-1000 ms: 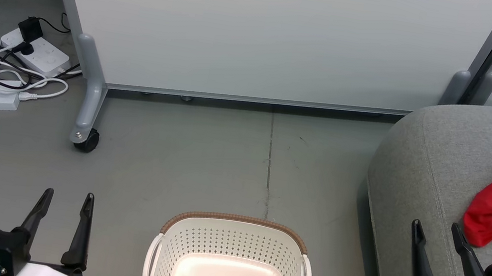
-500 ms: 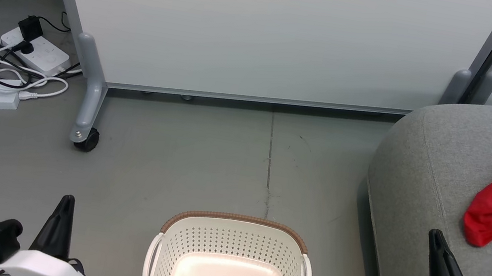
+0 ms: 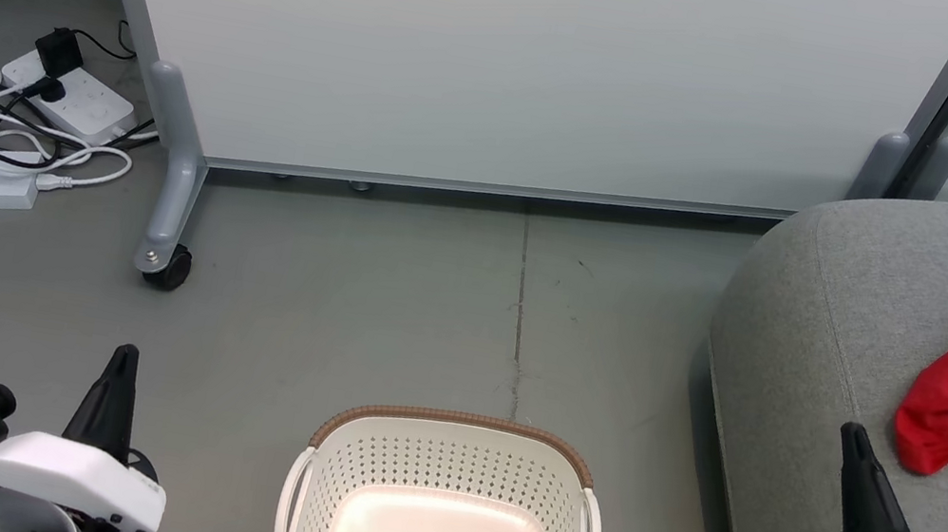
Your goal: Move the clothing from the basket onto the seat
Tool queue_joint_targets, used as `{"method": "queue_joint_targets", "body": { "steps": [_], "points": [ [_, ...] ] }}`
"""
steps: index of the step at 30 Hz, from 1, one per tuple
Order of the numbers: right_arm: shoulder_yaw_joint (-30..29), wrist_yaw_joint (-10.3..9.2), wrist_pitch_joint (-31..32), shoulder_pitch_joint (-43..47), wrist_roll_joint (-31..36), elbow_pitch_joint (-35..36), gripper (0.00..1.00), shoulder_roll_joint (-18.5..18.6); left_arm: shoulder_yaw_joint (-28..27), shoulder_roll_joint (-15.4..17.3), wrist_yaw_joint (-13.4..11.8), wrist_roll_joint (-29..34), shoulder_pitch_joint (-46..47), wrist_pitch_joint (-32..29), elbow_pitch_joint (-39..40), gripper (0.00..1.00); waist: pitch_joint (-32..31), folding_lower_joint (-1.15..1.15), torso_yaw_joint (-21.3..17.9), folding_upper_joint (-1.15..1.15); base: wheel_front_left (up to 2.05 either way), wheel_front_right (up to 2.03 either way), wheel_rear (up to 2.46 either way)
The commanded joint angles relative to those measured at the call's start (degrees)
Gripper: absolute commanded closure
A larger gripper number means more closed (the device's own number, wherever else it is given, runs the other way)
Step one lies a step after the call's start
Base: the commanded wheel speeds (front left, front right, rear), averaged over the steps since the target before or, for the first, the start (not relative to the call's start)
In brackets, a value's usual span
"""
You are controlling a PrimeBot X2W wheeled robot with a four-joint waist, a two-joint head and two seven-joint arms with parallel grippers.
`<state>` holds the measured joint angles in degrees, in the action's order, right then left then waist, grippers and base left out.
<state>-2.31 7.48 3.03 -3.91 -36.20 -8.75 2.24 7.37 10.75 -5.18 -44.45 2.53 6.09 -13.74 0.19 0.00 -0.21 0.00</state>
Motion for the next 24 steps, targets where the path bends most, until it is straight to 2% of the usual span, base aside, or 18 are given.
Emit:
{"method": "queue_joint_targets", "body": {
  "steps": [1, 24],
  "points": [
    [-0.5, 0.01, 0.19, -2.1, -2.16, -0.07, 1.0, 0.48, -1.0, 0.23, 0.69, -1.83, 2.46, -0.31, 0.12, 1.0, 0.02, 0.0, 0.0, 0.0, 0.0, 0.0, 0.0],
    [-2.5, 0.02, 1.24, -7.05, -18.21, -6.25, 1.0, 0.61, -5.23, -2.25, 4.44, -15.64, 8.26, -4.17, -5.1, 1.0, 0.25, 0.0, 0.05, 0.0, 0.0, 0.0, 0.0]
  ]
}}
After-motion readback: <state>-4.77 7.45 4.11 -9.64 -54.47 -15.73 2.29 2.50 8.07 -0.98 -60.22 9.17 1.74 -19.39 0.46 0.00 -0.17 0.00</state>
